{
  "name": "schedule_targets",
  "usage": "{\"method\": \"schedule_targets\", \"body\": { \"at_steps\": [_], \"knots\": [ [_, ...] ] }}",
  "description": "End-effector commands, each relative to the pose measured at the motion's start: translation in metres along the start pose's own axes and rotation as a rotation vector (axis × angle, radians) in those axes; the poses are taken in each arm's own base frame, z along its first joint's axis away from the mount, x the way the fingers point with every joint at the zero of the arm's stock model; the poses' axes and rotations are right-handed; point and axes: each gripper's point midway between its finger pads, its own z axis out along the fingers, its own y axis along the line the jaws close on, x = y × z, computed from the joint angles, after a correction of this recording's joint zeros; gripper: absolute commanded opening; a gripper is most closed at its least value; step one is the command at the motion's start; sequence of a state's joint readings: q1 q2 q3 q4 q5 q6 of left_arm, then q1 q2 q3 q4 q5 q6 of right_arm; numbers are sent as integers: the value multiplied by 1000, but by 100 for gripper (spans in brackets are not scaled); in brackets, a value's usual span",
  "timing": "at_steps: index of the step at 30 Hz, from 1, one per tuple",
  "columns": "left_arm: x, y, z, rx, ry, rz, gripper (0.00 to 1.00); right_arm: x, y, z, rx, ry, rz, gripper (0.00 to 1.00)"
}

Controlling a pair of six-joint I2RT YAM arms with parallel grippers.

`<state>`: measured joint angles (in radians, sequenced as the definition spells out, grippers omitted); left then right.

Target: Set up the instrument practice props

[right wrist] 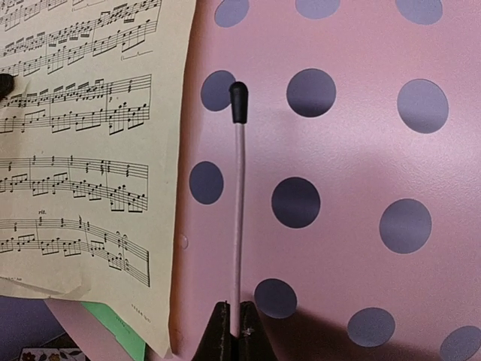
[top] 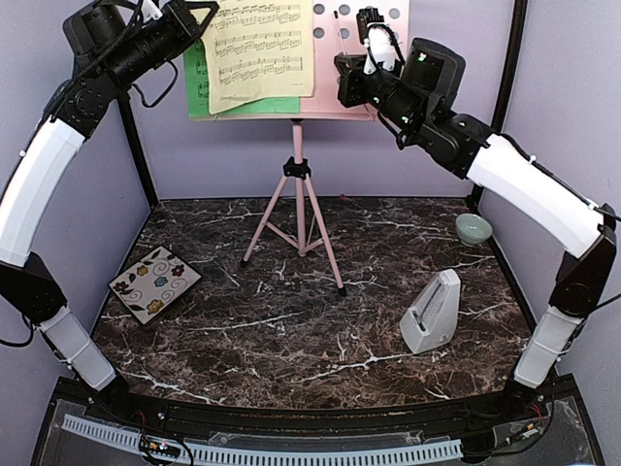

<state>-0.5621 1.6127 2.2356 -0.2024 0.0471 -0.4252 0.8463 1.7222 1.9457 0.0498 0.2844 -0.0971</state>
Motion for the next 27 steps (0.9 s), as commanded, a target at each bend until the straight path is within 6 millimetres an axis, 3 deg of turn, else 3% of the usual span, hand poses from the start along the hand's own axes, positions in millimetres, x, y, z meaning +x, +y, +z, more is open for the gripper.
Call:
{"method": "schedule_targets", "body": {
  "at_steps": [1,7,9,17,27],
  "knots": [
    [-11,-24,2,107,-43,30,0,-42,2,-12,-48,-138,21,0],
    [-1,-47,16,208,-39,37,0,-40,8,-11,-78,-142,15,0],
    [8,-64,20,260,-36,24,0,-41,8,-12,-78,-145,16,0],
    [31,-89,33,362,-22,-8,0,-41,9,-14,-86,-150,14,0],
    [45,-100,47,424,-17,3,0,-43,12,-20,-115,-171,16,0]
  ]
}}
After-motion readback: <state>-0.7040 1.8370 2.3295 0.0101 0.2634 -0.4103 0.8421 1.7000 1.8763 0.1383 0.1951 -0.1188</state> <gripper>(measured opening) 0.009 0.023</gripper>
